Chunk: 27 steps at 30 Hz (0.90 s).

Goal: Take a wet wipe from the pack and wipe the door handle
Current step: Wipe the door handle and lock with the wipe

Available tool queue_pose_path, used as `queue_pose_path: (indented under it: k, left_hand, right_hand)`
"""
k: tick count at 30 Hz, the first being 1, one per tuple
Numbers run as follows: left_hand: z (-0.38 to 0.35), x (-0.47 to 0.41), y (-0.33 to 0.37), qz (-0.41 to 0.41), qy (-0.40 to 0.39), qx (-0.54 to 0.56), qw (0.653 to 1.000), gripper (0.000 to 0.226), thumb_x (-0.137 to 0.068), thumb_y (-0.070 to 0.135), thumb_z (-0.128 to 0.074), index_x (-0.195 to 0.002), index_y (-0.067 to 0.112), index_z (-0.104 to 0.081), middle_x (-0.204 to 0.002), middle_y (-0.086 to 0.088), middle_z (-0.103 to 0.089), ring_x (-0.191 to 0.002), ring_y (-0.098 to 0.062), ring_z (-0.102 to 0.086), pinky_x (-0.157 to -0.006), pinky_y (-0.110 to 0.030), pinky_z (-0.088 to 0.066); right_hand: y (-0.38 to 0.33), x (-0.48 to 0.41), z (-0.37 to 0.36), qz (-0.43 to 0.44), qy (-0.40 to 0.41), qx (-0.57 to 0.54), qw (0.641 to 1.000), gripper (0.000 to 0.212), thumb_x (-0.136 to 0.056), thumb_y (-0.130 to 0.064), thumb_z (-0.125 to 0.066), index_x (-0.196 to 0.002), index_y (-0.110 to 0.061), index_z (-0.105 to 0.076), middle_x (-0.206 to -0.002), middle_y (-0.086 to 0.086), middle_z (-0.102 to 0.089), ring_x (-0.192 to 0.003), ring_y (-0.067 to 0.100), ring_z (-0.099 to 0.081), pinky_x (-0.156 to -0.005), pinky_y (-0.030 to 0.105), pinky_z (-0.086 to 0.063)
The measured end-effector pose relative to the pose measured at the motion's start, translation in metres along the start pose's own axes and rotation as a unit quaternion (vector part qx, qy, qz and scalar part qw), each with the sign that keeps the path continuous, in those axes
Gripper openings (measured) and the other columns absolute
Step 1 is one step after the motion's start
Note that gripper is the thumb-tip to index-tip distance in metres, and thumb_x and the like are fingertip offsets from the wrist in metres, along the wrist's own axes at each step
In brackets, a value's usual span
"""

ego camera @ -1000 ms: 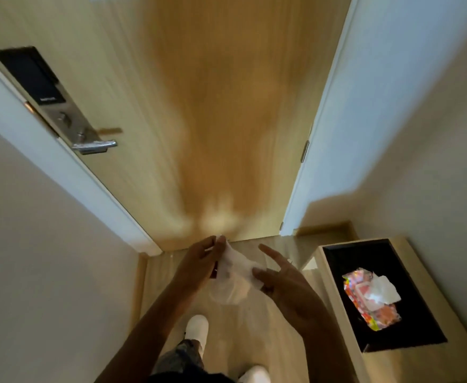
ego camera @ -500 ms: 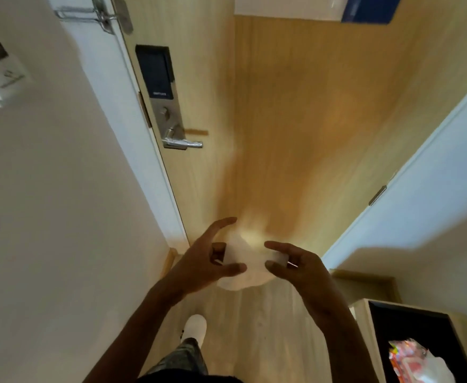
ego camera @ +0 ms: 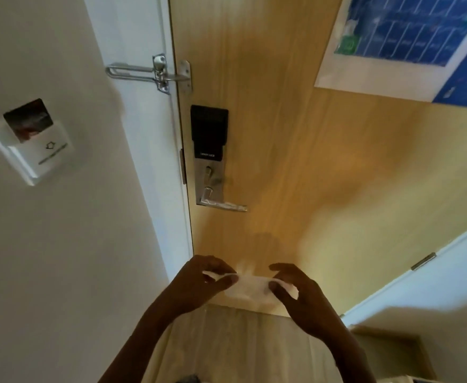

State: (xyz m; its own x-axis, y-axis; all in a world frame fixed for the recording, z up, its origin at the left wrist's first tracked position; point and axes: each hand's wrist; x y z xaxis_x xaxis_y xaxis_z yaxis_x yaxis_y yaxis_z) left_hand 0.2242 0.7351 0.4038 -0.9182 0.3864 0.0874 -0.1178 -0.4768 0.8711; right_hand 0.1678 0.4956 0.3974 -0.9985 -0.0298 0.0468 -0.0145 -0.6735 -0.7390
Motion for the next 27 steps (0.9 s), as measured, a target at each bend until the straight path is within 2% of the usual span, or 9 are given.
queue_pose_path:
  k: [4,7,9,11,16,18,22,24,27]
  left_hand:
    - [0.022,-0.028,-0.001,-0.005,0.001,0.036,0.999,0.009,-0.082,0.029,-0.069,-0.089,0.026,-0.074,-0.083,0.013,-0.073,-0.081,0.001,-0.067,-0.068,-0.012,-0.051]
    - [0.027,-0.045,-0.005,-0.009,0.009,0.068,0.998,0.005,-0.082,0.028,-0.069,-0.085,0.031,-0.072,-0.08,0.015,-0.073,-0.081,0.0,-0.068,-0.067,-0.011,-0.051]
    - [0.03,-0.055,-0.008,-0.02,-0.003,0.063,0.998,0.007,-0.082,0.028,-0.069,-0.085,0.034,-0.07,-0.082,0.016,-0.072,-0.084,0.0,-0.067,-0.07,-0.013,-0.053]
    - [0.036,-0.064,-0.012,-0.026,-0.009,0.061,0.998,0.008,-0.083,0.025,-0.069,-0.087,0.03,-0.071,-0.083,0.016,-0.071,-0.084,0.0,-0.066,-0.071,-0.013,-0.053]
    - [0.071,-0.093,-0.029,0.007,0.075,0.089,0.993,0.012,-0.082,0.015,-0.07,-0.09,0.024,-0.072,-0.084,0.012,-0.074,-0.082,-0.002,-0.069,-0.071,-0.011,-0.051]
    - [0.085,-0.104,-0.038,0.038,0.136,0.085,0.986,0.01,-0.086,0.02,-0.066,-0.093,0.026,-0.07,-0.091,0.008,-0.073,-0.084,-0.005,-0.07,-0.075,-0.015,-0.052]
    - [0.092,-0.128,-0.047,0.079,0.154,0.081,0.982,0.019,-0.094,0.028,-0.053,-0.104,0.02,-0.066,-0.098,0.001,-0.068,-0.091,-0.012,-0.064,-0.083,-0.028,-0.051]
    - [0.09,-0.137,-0.047,0.098,0.123,0.097,0.983,0.03,-0.093,0.04,-0.048,-0.091,0.016,-0.066,-0.079,-0.002,-0.061,-0.071,-0.016,-0.057,-0.07,-0.031,-0.044]
    - [0.087,-0.146,-0.045,0.107,0.097,0.131,0.981,0.045,-0.087,0.056,-0.046,-0.066,0.018,-0.059,-0.062,-0.01,-0.045,-0.055,-0.018,-0.04,-0.059,-0.036,-0.031]
  right_hand:
    - [-0.022,-0.022,-0.016,-0.063,0.011,-0.228,0.972,0.026,-0.087,-0.05,-0.056,-0.092,-0.03,-0.071,-0.091,-0.01,-0.072,-0.09,0.011,-0.065,-0.076,0.023,-0.051]
    - [-0.03,-0.033,-0.032,-0.111,0.001,-0.408,0.906,0.037,-0.084,-0.046,-0.062,-0.109,-0.019,-0.067,-0.105,0.008,-0.07,-0.098,0.028,-0.065,-0.08,0.041,-0.057]
    - [-0.03,-0.038,-0.041,-0.105,-0.033,-0.446,0.888,0.046,-0.08,-0.043,-0.065,-0.117,-0.015,-0.065,-0.111,0.014,-0.069,-0.103,0.034,-0.065,-0.086,0.05,-0.055]
    - [-0.034,-0.045,-0.044,-0.1,-0.05,-0.445,0.889,0.038,-0.085,-0.039,-0.064,-0.113,-0.013,-0.068,-0.11,0.019,-0.069,-0.104,0.04,-0.063,-0.09,0.051,-0.053]
    - [-0.049,-0.068,-0.027,-0.068,0.08,-0.464,0.88,0.029,-0.098,-0.02,-0.046,-0.115,-0.015,-0.069,-0.114,0.011,-0.07,-0.108,0.029,-0.065,-0.088,0.043,-0.053]
    - [-0.056,-0.084,-0.014,-0.028,0.163,-0.389,0.906,0.031,-0.1,-0.014,-0.044,-0.123,-0.018,-0.064,-0.119,0.004,-0.069,-0.112,0.021,-0.063,-0.091,0.04,-0.052]
    - [-0.064,-0.132,-0.023,0.065,0.259,-0.06,0.962,0.041,-0.099,-0.009,-0.04,-0.139,-0.014,-0.048,-0.141,0.005,-0.052,-0.13,0.015,-0.047,-0.107,0.036,-0.04]
    - [-0.065,-0.147,-0.048,0.113,0.182,0.093,0.972,0.048,-0.097,-0.017,-0.037,-0.144,-0.008,-0.037,-0.149,0.012,-0.041,-0.138,0.022,-0.036,-0.112,0.042,-0.034]
    - [-0.053,-0.152,-0.078,0.14,0.056,0.263,0.953,0.062,-0.095,-0.038,-0.04,-0.149,-0.01,-0.024,-0.156,0.015,-0.023,-0.146,0.029,-0.016,-0.115,0.053,-0.025]
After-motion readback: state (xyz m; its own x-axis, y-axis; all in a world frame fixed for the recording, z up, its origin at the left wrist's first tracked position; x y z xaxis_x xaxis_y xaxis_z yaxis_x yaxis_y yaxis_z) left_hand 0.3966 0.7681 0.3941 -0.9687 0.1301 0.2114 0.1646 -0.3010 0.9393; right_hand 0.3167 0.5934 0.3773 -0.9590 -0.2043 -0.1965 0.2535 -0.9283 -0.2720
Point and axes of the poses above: each hand's wrist, its own x-axis away from the middle knuckle, its own z-axis out of the back of the hand, y = z × x
